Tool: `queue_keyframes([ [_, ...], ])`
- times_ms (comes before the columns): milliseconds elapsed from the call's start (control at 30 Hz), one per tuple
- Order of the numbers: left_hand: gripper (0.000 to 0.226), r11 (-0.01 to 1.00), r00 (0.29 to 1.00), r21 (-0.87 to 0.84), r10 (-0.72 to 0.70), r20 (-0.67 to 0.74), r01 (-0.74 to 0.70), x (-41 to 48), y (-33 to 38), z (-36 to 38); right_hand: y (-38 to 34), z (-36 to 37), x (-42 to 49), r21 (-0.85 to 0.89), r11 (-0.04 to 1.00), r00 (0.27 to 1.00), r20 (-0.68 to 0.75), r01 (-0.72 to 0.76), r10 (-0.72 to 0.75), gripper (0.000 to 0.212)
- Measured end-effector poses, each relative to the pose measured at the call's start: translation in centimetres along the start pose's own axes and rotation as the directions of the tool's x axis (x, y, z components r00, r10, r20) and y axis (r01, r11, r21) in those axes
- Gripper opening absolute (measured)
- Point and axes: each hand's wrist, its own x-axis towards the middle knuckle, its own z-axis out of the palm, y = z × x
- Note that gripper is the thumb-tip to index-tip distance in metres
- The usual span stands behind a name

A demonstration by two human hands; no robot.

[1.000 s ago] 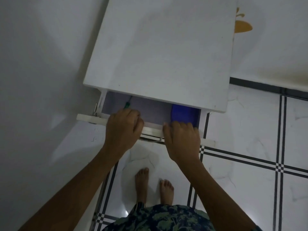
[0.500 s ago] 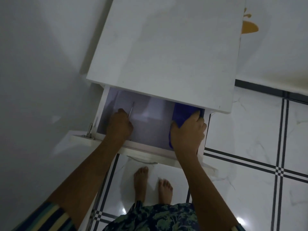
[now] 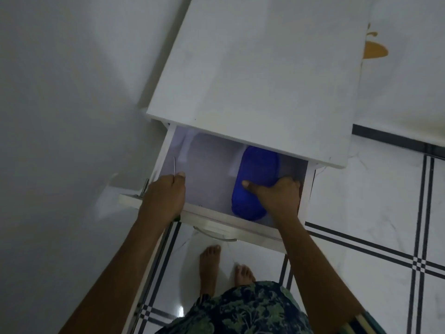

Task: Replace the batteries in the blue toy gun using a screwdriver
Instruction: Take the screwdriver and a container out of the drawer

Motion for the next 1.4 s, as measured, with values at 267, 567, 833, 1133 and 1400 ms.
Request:
queue_keyframes([
  [267, 0.05, 0.97, 0.916, -0.132, -0.143, 0.376, 0.206, -1.9, -0.1, -1.8, -1.5, -0.8, -1.5, 0.571, 0.787, 0.937, 0.348, -0.234, 0.026, 0.052],
  [567, 0.054, 0.974, 0.965, -0.226, 0.084, 0.25, -0.026, -3.4, -3.4, -1.0, -1.3, -6.4, -6.3, 0.599, 0.746, 0.724, 0.648, -0.292, -0.237, 0.057],
  [833, 0.047, 0.904, 0.98, -0.392, 0.194, 0.03, -0.167, -2.5, -1.0, 2.3, -1.9, -9.1, -7.0, 0.763, 0.646, 0.876, 0.316, -0.007, -0.365, 0.037],
  [1133, 0.041, 0.876, 0.966, -0.412, 0.254, -0.049, -0.251, -1.5, 3.1, 3.7, -1.4, -9.1, -5.5, 0.832, 0.552, 0.952, 0.123, 0.055, -0.281, 0.035],
  [1400, 0.041, 0.859, 0.964, -0.472, 0.257, 0.066, -0.197, 0.5, 6.1, 3.3, -0.7, -9.5, -6.5, 0.875, 0.481, 0.981, 0.043, 0.054, -0.189, 0.03],
])
